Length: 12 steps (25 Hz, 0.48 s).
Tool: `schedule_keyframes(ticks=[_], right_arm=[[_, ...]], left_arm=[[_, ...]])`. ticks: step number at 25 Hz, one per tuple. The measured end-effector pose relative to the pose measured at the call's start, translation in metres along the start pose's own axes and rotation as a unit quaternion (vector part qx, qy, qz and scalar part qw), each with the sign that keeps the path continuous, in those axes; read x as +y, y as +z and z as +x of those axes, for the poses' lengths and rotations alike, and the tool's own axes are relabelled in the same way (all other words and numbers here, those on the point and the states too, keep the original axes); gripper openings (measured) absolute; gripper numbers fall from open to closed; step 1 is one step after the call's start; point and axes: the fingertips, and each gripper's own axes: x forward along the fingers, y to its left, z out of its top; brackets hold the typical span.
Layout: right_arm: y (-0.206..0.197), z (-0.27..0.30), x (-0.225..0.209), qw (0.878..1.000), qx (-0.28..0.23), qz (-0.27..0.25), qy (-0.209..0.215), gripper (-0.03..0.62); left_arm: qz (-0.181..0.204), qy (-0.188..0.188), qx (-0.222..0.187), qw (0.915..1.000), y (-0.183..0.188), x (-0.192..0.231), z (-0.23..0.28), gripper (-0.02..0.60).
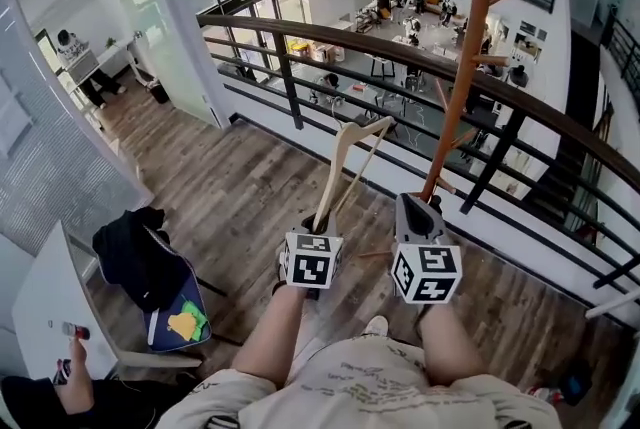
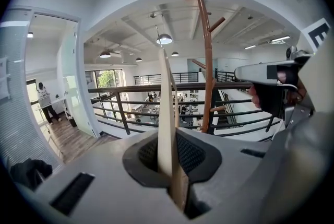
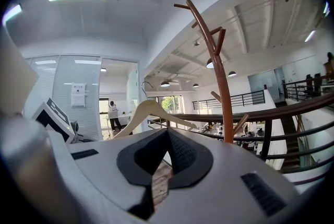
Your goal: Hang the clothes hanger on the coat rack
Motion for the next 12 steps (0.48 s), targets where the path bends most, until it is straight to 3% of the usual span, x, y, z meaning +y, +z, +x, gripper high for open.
schedule_keyframes(ticks=[12], right_arm=[[0.017, 0.047, -0.077, 1.0, 0.005, 0.004, -0.013, 0.002]], left_arm=[[0.015, -0.008, -0.003, 0.9999, 0.064, -0.019, 0.08, 0.026]])
